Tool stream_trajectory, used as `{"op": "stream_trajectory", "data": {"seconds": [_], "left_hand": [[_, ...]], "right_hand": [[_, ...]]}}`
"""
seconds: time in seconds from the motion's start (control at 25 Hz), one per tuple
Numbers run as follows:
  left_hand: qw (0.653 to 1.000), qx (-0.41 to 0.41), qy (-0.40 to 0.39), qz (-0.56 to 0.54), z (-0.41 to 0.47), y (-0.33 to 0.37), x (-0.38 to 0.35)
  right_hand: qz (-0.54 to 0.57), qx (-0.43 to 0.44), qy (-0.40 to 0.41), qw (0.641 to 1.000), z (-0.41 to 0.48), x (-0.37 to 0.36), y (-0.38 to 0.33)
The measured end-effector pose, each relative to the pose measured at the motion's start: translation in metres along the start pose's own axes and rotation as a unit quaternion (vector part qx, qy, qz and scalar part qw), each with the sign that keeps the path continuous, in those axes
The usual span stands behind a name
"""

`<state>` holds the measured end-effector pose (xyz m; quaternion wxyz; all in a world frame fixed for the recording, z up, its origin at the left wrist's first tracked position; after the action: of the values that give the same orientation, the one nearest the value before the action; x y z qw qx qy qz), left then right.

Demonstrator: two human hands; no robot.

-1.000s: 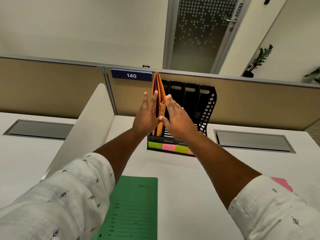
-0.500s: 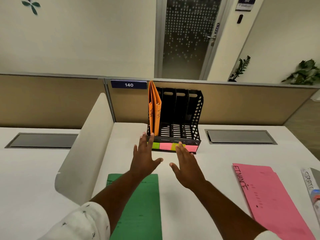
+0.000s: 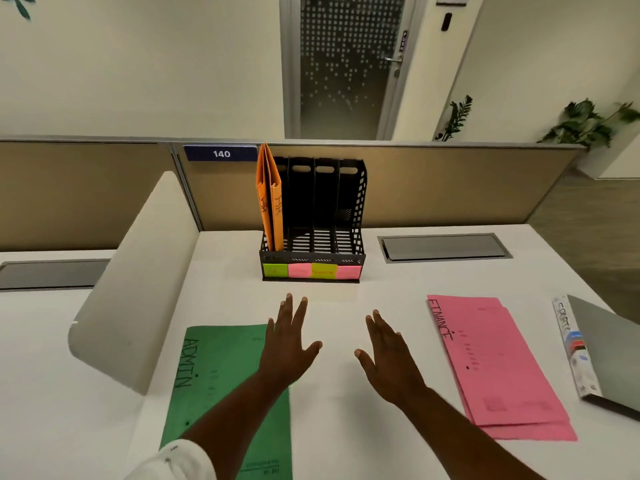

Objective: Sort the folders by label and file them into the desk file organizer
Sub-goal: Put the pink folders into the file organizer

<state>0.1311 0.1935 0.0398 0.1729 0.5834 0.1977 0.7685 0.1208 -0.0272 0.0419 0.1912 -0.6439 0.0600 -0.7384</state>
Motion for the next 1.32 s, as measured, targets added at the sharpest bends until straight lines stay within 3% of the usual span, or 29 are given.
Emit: {"op": "stream_trajectory", "data": {"seconds": [0.52,1.12,1.32], "left_hand": [[0.996,0.078,-0.027,-0.026,-0.056,0.167,-0.134],[0.989,0.099,-0.111,-0.022,-0.062,0.232,-0.221],[0.972,0.115,-0.206,-0.018,-0.066,0.25,-0.261]], "right_hand": [[-0.032,0.044,-0.046,0.997,-0.051,0.022,0.209],[-0.051,0.009,-0.124,0.991,-0.051,0.01,0.298],[-0.034,0.007,-0.185,0.982,-0.055,-0.001,0.318]]}}
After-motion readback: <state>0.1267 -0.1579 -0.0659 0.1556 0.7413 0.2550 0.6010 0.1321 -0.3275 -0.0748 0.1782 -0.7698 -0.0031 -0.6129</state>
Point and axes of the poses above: each hand's wrist, its own z-axis towards the middle knuckle, its own x-axis out of the back of the hand, y = z × x, the point moved 8 cm from there along z, towards the middle knuckle, and after that the axes turned 15 degrees about y, right-handed, at the moved point
